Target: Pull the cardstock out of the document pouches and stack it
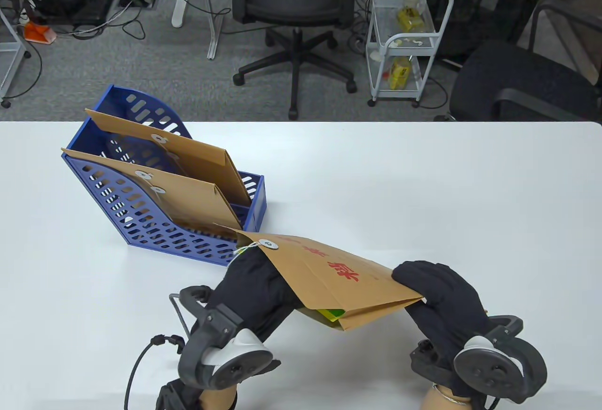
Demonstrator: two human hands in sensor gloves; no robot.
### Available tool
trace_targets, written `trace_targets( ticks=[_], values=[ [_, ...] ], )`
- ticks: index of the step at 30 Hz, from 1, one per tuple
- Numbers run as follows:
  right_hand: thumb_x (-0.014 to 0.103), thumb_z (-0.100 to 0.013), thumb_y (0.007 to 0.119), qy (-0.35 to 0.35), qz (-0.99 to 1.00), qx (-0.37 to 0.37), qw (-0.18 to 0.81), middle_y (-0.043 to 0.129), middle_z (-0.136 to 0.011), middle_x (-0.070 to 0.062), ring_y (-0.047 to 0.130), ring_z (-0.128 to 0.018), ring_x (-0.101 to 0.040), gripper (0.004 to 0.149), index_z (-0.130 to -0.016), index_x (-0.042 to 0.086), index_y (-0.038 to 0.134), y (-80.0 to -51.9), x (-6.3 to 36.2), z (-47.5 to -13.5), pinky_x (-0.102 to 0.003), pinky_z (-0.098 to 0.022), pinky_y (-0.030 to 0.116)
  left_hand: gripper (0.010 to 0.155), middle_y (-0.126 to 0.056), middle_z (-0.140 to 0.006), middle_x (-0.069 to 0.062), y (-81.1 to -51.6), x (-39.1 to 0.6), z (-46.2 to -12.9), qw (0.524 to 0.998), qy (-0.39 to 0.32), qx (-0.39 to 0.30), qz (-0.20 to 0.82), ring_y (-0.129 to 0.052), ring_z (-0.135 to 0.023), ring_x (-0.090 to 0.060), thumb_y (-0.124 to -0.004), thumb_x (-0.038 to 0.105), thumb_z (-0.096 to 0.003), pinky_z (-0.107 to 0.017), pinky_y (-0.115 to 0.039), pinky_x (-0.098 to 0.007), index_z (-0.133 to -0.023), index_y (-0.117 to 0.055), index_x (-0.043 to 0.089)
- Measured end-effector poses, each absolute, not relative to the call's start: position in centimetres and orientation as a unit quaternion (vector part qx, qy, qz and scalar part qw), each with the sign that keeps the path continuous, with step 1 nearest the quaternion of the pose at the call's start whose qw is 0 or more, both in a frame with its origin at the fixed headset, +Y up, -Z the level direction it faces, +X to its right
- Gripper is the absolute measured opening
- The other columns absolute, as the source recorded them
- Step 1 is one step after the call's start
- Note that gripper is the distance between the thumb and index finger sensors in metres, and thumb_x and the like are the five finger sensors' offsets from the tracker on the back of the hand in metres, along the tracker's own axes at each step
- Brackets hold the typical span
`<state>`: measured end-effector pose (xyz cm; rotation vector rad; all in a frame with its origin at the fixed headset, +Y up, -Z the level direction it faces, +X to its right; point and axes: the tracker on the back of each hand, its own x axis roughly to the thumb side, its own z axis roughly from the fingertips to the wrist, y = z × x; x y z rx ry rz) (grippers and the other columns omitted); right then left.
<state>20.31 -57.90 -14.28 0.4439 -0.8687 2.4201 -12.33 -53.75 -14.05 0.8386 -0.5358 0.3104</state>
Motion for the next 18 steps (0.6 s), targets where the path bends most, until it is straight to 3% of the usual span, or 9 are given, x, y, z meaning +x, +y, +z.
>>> trace_targets(
  ticks=[5, 8, 12, 18],
  values=[
    [0.039, -0.064, 0.082, -0.320, 0.901, 0.133, 0.260, 0.090, -0.089, 0.006, 0.095, -0.077, -0.023, 0.033, -0.096, 0.034, 0.073, -58.2, 21.3, -14.3, -0.047, -0.065, 0.077, 0.037, -0.096, -0.087, 0.002, -52.3, -15.0, -12.6, 0.867, -0.197, 0.425, 0.172, -0.095, -0.074, -0.017, -0.079, 0.043, -0.0610, -0.060, -0.083, -0.041, -0.096, -0.079, 0.030],
    [0.038, -0.065, 0.082, -0.304, 0.909, 0.119, 0.260, 0.090, -0.090, 0.005, 0.095, -0.077, -0.024, 0.033, -0.096, 0.033, 0.073, -58.4, 21.7, -14.6, -0.048, -0.064, 0.077, 0.037, -0.098, -0.085, 0.001, -51.5, -16.2, -12.3, 0.880, -0.176, 0.406, 0.171, -0.097, -0.070, -0.017, -0.079, 0.042, -0.0608, -0.057, -0.084, -0.040, -0.095, -0.080, 0.029],
    [0.037, -0.065, 0.081, -0.292, 0.920, 0.086, 0.247, 0.090, -0.089, 0.004, 0.095, -0.075, -0.024, 0.032, -0.096, 0.032, 0.073, -58.9, 22.3, -15.0, -0.048, -0.063, 0.078, 0.037, -0.099, -0.082, 0.000, -51.0, -20.1, -11.5, 0.876, -0.108, 0.427, 0.197, -0.099, -0.066, -0.015, -0.079, 0.041, -0.0616, -0.054, -0.086, -0.038, -0.095, -0.080, 0.026],
    [0.036, -0.067, 0.080, -0.294, 0.904, 0.067, 0.303, 0.089, -0.089, 0.003, 0.095, -0.074, -0.024, 0.032, -0.097, 0.031, 0.073, -59.9, 24.0, -15.6, -0.048, -0.062, 0.078, 0.037, -0.099, -0.080, -0.004, -53.4, -30.2, -10.2, 0.796, 0.063, 0.485, 0.356, -0.100, -0.061, -0.015, -0.077, 0.039, -0.0644, -0.050, -0.087, -0.037, -0.097, -0.078, 0.020]
  ],
)
